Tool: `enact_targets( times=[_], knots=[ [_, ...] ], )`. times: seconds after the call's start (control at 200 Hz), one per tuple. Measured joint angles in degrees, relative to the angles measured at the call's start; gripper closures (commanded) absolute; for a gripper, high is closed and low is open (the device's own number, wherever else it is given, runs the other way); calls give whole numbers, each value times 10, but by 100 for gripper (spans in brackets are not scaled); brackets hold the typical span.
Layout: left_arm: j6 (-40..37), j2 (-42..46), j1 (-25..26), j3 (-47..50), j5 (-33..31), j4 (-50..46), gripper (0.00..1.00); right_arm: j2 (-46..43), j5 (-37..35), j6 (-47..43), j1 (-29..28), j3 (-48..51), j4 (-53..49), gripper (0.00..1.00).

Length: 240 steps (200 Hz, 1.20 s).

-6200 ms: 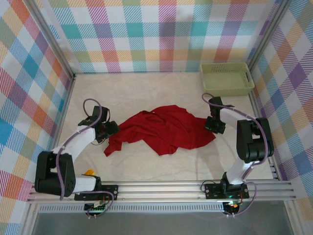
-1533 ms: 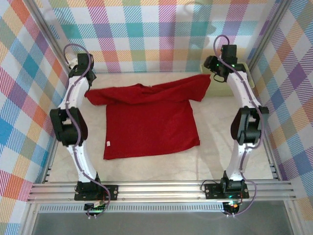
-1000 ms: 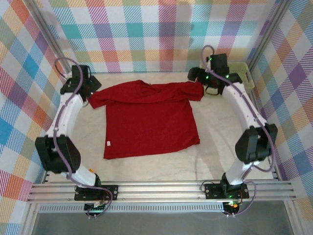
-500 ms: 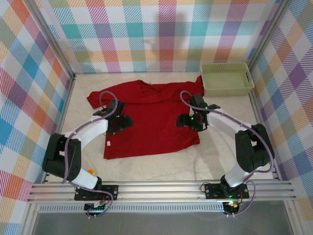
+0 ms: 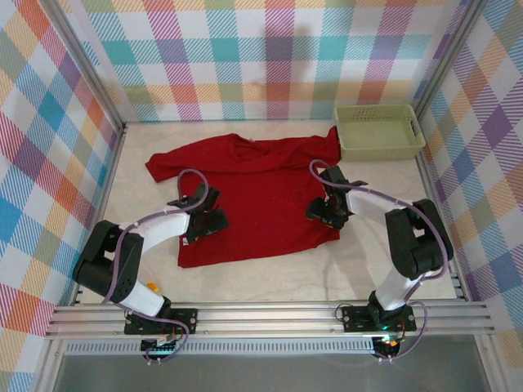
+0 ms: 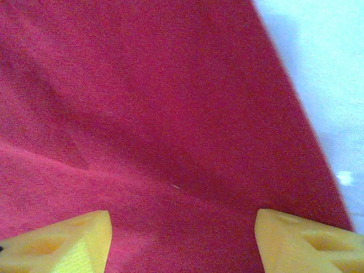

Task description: Fold the inside-out t-shirt

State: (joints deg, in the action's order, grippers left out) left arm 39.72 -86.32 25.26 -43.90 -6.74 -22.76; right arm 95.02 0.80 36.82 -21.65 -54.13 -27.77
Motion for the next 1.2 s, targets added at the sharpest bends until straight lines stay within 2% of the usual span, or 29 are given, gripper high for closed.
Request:
enact_targets(
  times=[0.245, 0.345, 0.465, 0.515, 0.74, 0.81, 0.92, 1.015, 1.09, 1.2],
  knots=[
    [28, 113, 20, 18, -98, -102, 6, -86, -68, -6, 0, 25, -67, 20],
    [42, 132, 20, 18, -123, -125, 7, -92, -74, -7, 0, 26, -72, 23],
    [60, 96, 20, 19, -126, -132, 14, -73, -67, -4, 0, 36, -69, 31],
    [64, 75, 20, 23, -124, -131, 21, -66, -63, 0, -1, 42, -68, 37],
    [75, 44, 20, 36, -101, -122, 67, -66, -53, -7, -1, 50, -66, 91],
    [70, 44, 20, 36, -97, -116, 80, -76, -54, -10, -1, 49, -67, 100],
    [53, 44, 16, 23, -92, -117, 100, -98, -54, -17, -1, 35, -75, 100],
    [38, 44, 7, -9, -93, -124, 99, -104, -62, -26, -1, 0, -85, 100],
    [28, 48, -2, -37, -102, -136, 77, -105, -67, -33, -1, -26, -86, 100],
    [27, 77, -7, -46, -120, -158, 61, -106, -68, -37, -1, -35, -85, 100]
  ],
)
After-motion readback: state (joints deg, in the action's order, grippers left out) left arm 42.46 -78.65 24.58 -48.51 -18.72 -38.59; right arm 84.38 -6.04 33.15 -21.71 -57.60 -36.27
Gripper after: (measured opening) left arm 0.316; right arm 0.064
